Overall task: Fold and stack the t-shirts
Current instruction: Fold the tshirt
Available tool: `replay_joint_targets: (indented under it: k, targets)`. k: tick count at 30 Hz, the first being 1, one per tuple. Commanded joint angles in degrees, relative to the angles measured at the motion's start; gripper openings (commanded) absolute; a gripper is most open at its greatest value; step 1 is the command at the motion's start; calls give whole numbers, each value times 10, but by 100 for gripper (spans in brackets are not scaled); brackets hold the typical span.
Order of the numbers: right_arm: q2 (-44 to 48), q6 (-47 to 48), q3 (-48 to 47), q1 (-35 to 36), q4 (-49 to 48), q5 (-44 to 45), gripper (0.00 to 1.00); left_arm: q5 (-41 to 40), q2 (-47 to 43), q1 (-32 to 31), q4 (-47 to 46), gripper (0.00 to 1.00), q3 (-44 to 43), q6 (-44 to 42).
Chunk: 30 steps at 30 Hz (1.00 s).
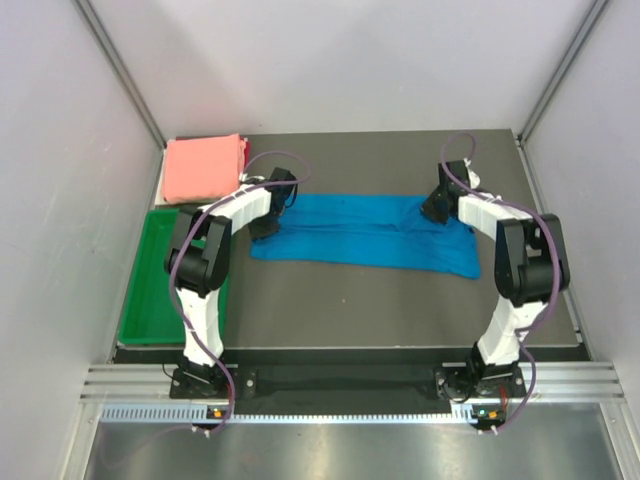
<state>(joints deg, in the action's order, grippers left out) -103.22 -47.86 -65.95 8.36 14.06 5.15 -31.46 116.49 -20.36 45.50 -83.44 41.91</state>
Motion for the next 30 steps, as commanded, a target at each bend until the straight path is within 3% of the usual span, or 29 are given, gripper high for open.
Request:
replay_joint_targets:
  k: [1,7,11,18,22,25,30]
  targets:
    - [-42,85,-57,11,-30,-40,4,-27,-9,5,33,34,19,2]
    - [-76,166,-123,28,-6,-72,6,-30,-11,3,35,34,25,4]
    - [-70,203,-117,48,-3,-74,23,-33,-12,1,42,34,26,11]
    - [-24,238,-123,55,51,-23,41,-50,-21,-3,61,34,18,12]
    - [37,204,-119,42,111,-1,67,-57,-33,-3,73,34,3,10]
    - [64,189,-108,31,141,11,66,-44,-44,-5,79,34,-10,9]
    - [77,133,-55,-4,129,14,56,-17,-64,-29,63,34,-19,-5]
